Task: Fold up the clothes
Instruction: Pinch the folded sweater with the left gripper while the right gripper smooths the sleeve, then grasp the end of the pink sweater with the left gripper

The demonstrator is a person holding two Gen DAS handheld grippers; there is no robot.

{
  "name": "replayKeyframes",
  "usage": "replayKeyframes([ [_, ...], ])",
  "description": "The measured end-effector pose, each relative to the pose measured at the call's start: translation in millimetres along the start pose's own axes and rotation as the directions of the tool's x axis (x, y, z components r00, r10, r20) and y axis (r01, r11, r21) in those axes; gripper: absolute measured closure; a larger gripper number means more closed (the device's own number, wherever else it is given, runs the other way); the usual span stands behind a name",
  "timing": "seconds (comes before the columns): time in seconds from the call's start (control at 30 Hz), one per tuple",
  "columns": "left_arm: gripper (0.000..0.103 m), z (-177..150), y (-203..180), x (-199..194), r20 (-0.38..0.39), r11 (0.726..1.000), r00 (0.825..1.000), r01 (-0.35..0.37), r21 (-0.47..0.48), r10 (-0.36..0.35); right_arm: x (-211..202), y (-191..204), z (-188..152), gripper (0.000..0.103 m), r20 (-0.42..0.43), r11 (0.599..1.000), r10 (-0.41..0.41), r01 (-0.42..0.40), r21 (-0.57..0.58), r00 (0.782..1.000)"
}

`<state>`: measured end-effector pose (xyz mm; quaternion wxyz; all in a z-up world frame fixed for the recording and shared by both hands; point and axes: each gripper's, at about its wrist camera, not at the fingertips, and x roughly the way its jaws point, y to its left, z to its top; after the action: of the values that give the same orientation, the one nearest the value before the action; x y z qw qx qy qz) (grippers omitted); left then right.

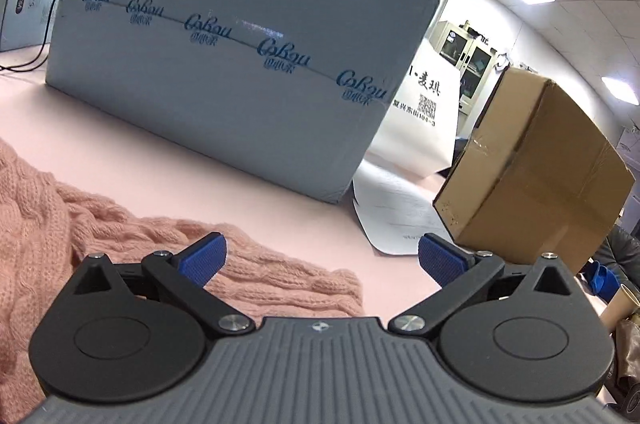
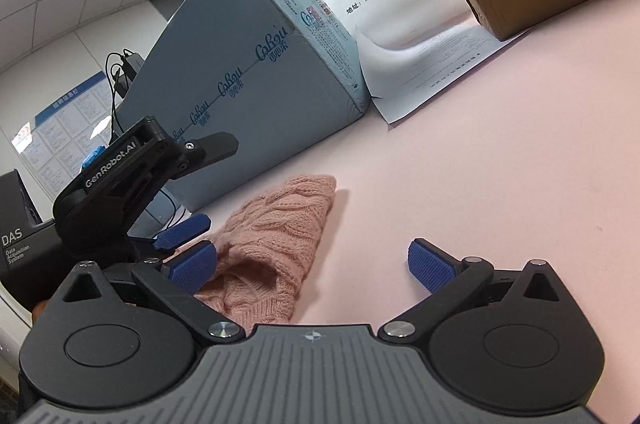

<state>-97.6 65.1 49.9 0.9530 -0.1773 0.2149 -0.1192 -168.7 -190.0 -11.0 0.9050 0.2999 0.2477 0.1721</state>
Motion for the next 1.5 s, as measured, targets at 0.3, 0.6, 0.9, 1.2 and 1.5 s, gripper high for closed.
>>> replayKeyframes([
  [0.3,0.000,20.0,28.7,-33.0,0.026,0.984,0.990,-0.132,-0.118,0.136,-2.8,1.0,-1.5,0.000,0.004,1.000,-0.006,0.006,-0.004,1.000],
  [0.6,0.000,56.2,124.8,-130.0,0.083,0.902,0.902,-0.411,-0.129,0.423,-1.4,5.2,-2.3,0.000,-0.008,0.999,-0.033,0.033,-0.032,0.999],
  [0.9,0.000,68.9,256.0,-111.1,-0.211,0.854,0.933,-0.354,-0.381,0.292,-0.8,2.1,-2.9,0.000,-0.007,0.999,-0.027,0.027,-0.028,1.000],
  [1.2,0.000,56.3,266.0,-58.3,-0.201,0.813,0.978,-0.164,-0.559,0.059,-0.9,4.0,-3.6,0.000,-0.006,0.999,-0.032,0.032,-0.030,0.999],
  [1.5,0.020,61.0,266.6,-41.6,-0.166,0.781,0.980,-0.185,-0.597,0.106,-0.7,5.1,-4.2,0.000,-0.005,0.999,-0.034,0.034,-0.029,0.999],
])
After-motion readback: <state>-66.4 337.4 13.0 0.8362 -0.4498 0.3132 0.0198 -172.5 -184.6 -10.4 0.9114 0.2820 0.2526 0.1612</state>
